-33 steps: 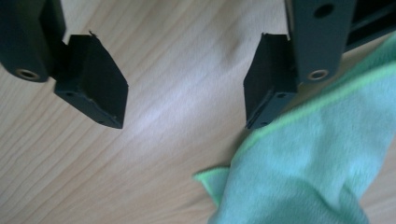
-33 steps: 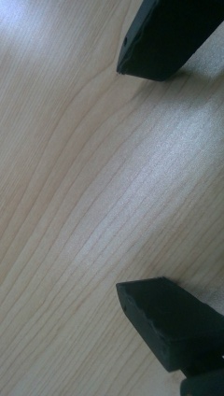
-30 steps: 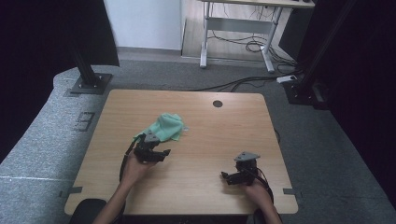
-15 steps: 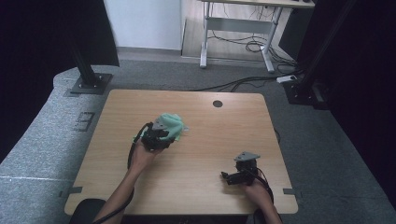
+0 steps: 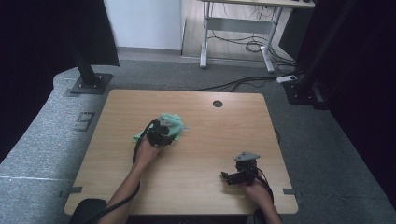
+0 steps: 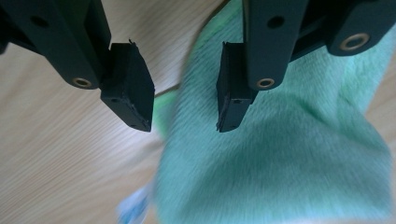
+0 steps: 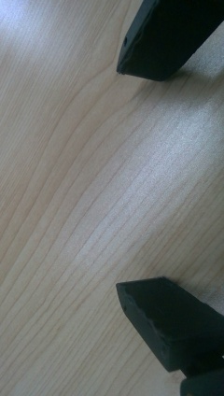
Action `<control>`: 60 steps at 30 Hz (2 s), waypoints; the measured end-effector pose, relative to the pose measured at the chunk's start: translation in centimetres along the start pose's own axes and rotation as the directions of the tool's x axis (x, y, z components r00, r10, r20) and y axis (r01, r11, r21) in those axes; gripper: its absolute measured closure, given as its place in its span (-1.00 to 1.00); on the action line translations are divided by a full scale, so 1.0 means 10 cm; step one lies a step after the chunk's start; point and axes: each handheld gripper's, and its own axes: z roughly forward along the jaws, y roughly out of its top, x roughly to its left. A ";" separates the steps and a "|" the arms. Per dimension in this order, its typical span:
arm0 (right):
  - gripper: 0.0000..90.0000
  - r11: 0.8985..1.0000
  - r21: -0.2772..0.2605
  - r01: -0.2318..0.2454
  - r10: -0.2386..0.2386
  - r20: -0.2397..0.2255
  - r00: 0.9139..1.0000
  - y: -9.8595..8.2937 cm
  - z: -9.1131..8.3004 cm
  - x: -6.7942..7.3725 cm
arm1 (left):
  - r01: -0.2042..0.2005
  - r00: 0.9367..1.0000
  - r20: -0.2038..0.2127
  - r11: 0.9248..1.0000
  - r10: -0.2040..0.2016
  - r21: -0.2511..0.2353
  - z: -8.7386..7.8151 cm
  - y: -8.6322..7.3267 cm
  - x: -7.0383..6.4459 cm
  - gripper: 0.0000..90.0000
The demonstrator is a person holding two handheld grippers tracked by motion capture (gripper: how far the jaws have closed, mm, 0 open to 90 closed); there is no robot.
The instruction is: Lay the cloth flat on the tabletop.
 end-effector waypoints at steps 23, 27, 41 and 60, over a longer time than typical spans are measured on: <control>-1.00 1.000 0.000 0.001 -0.001 0.000 1.000 0.00 0.00 0.00 | 0.134 0.990 -0.012 0.973 -0.139 -0.190 -0.77 0.29 0.49 0.89; -1.00 1.000 -0.001 0.003 -0.003 0.000 1.000 0.00 0.00 0.00 | 0.185 0.977 -0.075 0.971 -0.198 -0.149 -0.71 0.13 0.72 0.87; -1.00 1.000 0.000 0.000 0.000 0.000 1.000 0.00 0.00 0.00 | 0.188 0.974 -0.123 0.982 -0.188 -0.014 -0.11 -0.35 0.81 0.77; -1.00 1.000 0.000 0.000 0.000 0.000 1.000 0.00 0.00 0.00 | 0.047 0.994 0.098 0.999 -0.048 0.008 -0.23 -0.38 -0.06 0.76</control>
